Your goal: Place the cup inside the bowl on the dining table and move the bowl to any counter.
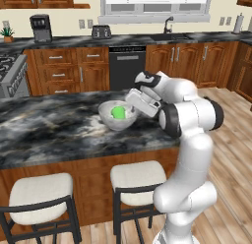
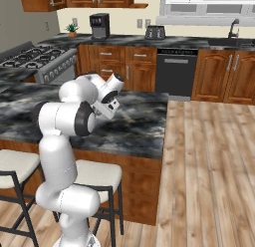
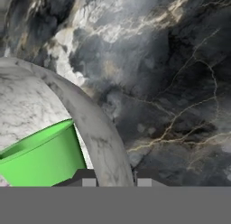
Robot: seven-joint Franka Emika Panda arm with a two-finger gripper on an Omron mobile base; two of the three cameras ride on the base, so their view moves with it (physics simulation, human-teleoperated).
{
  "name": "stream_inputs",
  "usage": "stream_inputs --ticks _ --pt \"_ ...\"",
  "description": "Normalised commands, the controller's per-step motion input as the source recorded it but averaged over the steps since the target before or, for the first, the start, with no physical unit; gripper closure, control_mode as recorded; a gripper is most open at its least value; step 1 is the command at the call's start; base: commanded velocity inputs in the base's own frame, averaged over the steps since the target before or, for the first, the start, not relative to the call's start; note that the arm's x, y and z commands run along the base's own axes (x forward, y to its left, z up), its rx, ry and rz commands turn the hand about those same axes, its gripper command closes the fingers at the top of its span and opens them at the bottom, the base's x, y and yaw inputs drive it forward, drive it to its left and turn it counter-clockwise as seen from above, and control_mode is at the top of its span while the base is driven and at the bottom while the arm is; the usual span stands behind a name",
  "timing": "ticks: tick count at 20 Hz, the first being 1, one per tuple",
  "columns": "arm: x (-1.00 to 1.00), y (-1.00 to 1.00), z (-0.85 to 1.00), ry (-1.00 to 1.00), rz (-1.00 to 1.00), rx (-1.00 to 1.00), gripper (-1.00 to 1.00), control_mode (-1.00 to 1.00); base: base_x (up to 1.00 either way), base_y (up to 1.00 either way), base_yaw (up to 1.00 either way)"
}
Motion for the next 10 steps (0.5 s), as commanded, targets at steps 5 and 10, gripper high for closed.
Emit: stream_inputs --ticks 5,10 --pt "-0.49 -0.13 0.2 0.0 0.0 0.0 1.0 -1.0 0.0 0.0 0.0" --pt "-0.52 -0.17 0.22 0.0 0.0 0.0 1.0 -1.0 0.0 0.0 0.0"
